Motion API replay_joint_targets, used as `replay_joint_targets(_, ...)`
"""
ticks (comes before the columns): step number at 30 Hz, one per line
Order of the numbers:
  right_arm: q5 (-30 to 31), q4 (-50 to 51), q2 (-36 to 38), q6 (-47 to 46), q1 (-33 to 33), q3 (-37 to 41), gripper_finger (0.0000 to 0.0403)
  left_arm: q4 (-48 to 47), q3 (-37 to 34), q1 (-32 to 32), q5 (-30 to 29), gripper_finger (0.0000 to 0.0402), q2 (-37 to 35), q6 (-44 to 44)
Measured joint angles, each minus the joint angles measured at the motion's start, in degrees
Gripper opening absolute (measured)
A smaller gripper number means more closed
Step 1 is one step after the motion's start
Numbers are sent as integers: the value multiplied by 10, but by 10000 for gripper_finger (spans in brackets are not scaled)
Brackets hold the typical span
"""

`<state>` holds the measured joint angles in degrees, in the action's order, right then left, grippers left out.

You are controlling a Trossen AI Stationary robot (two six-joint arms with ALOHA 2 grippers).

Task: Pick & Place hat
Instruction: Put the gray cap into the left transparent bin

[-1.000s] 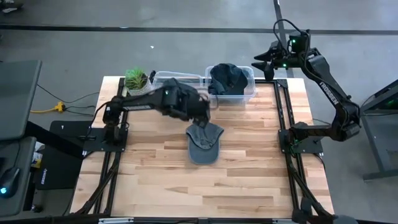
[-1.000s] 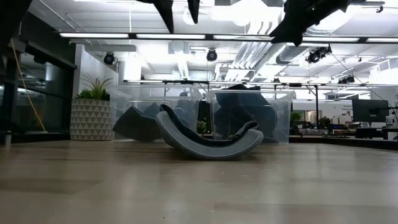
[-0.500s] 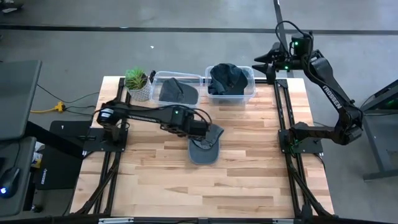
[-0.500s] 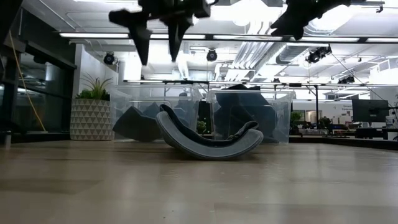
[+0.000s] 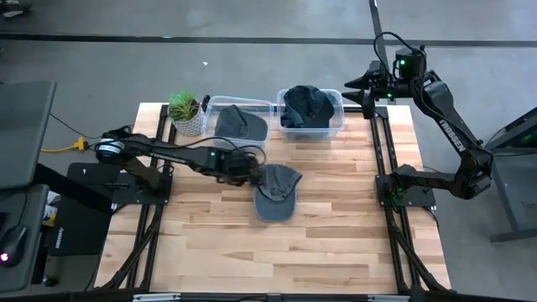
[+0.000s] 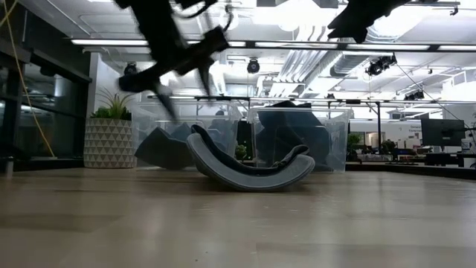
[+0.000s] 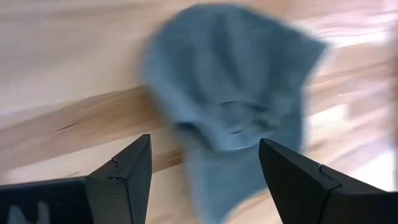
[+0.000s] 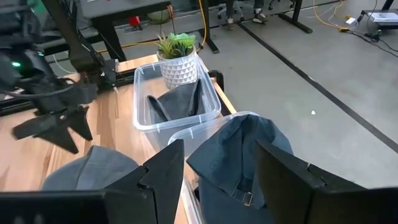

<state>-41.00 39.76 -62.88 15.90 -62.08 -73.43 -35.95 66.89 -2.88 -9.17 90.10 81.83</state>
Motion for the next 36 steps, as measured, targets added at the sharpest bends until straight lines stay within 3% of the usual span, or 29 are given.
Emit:
replay_joint_targets(12, 2, 16, 0, 11, 0, 0, 186, 189, -115, 57, 111, 238, -10, -19)
replay_joint_targets(19, 2, 16, 0, 11, 0, 0, 186, 166, -123, 63, 153, 238, -10, -38)
replay_joint_targets(24, 1, 16, 0, 10, 0, 0, 186, 207, -125, 63, 172, 238, 32, -45)
replay_joint_targets(26, 2, 17, 0, 10, 0, 0, 186, 267, -120, 63, 186, 238, 52, -47)
replay_joint_targets(36, 4, 36, 0, 9, 4, 0, 186, 290, -123, 63, 232, 238, 96, -36)
